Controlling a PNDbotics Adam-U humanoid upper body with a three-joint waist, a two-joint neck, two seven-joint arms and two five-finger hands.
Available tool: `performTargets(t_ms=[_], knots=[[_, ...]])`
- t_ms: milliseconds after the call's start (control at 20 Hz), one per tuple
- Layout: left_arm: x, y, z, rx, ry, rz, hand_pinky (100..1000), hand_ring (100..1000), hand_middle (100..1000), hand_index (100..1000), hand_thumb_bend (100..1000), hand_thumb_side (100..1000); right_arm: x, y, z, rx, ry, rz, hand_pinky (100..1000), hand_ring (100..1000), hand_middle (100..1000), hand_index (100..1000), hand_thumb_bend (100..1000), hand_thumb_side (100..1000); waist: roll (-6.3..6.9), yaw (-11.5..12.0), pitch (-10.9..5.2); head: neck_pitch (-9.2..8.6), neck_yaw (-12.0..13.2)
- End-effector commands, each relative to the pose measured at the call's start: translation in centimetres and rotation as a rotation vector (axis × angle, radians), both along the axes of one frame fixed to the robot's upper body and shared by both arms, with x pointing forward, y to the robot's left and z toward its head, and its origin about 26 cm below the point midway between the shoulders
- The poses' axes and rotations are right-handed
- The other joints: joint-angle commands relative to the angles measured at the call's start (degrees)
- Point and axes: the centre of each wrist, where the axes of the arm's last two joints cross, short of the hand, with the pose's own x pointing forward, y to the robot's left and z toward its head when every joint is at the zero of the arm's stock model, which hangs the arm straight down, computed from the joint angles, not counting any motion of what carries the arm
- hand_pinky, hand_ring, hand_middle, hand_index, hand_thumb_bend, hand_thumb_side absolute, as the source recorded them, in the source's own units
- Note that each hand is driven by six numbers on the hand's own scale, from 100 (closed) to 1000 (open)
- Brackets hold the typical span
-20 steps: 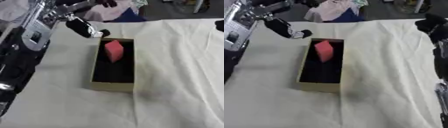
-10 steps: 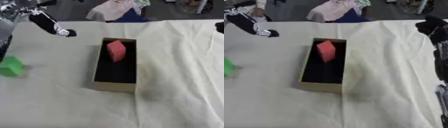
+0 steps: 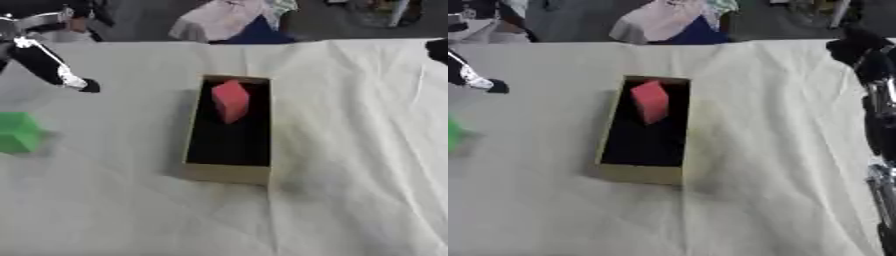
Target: Pick up objects on the table and place them in the box.
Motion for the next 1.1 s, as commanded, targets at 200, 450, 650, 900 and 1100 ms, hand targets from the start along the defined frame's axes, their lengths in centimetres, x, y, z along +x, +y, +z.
performTargets(t_ms=[200,450,650,900,1100], knots=[[-0.4,4.0,1.1,0.084,0.047,0.1,916,921,875,916,722,368,-0.2,-0.4,0.9,-0.037,-0.029,-0.004,851,808,697,863,100,929,-0.23,0.3,-0.56,0.29,-0.1],[-0.7,5.6,0.4,0.125,0.103,0.147,924,932,884,921,761,378,-0.2,-0.4,0.9,-0.037,-0.029,-0.004,851,809,697,863,100,928,-0.31,0.4,-0.62,0.29,1.4],[-1.0,6.9,-0.1,0.158,0.137,0.19,931,944,894,925,823,379,-0.2,-0.4,0.8,-0.036,-0.027,-0.006,851,809,697,863,100,929,-0.33,0.4,-0.6,0.29,1.7],[-0.8,8.6,-1.0,0.181,0.151,0.259,931,952,898,925,875,345,-0.2,-0.4,0.7,-0.033,-0.021,-0.005,851,809,697,863,100,930,-0.35,0.3,-0.58,0.29,1.5],[-0.4,9.8,-1.8,0.196,0.166,0.304,932,956,902,926,899,332,-0.3,-0.4,0.6,-0.03,-0.02,-0.007,851,809,697,863,100,932,-0.39,0.2,-0.48,0.29,1.6]])
